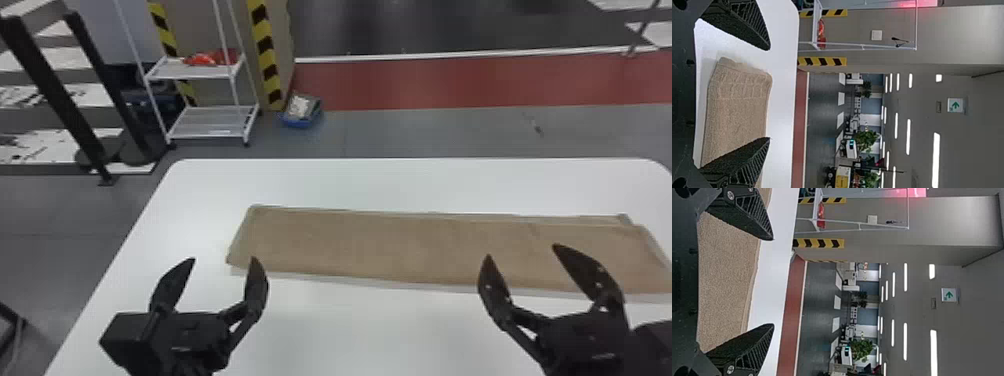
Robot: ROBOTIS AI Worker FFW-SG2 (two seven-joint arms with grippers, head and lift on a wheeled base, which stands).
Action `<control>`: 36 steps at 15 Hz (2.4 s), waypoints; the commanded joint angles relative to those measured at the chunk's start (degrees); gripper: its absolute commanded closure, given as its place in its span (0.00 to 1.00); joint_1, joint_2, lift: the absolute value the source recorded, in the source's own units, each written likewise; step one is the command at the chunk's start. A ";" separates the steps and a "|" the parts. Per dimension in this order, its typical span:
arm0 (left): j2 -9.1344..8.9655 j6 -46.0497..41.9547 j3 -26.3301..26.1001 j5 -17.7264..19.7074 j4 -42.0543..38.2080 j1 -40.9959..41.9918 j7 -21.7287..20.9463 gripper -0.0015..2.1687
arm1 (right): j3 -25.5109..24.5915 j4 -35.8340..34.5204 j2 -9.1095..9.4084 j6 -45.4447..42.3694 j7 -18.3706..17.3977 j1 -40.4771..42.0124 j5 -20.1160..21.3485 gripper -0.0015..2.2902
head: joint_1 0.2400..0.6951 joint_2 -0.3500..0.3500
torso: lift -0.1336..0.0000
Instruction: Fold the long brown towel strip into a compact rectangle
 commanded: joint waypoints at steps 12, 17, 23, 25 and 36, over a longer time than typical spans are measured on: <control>-0.24 0.00 0.00 0.00 0.28 0.20 0.23 0.02 | -0.17 0.09 0.05 -0.36 0.00 0.24 -0.50 0.04 | 1.00 0.65 | 0.12; -0.24 0.00 0.00 0.00 0.20 0.20 0.23 0.02 | -0.17 -0.09 0.05 -0.89 0.00 0.33 -0.67 0.04 | 1.00 0.65 | 0.12; -0.24 0.53 1.50 0.79 -0.33 -2.08 -0.65 0.03 | -0.61 0.79 0.05 -1.06 0.00 -0.02 -2.78 0.05 | 1.00 0.64 | 0.12; -0.24 7.91 5.10 2.55 -0.60 -5.77 -3.46 0.04 | -0.70 0.62 0.05 -1.06 0.00 0.33 -2.78 0.05 | 1.00 0.66 | 0.12; 3.43 50.80 17.14 9.05 20.76 -39.87 -21.04 0.04 | -0.88 0.62 0.05 -1.06 0.00 0.51 -3.40 0.05 | 1.00 0.72 | 0.12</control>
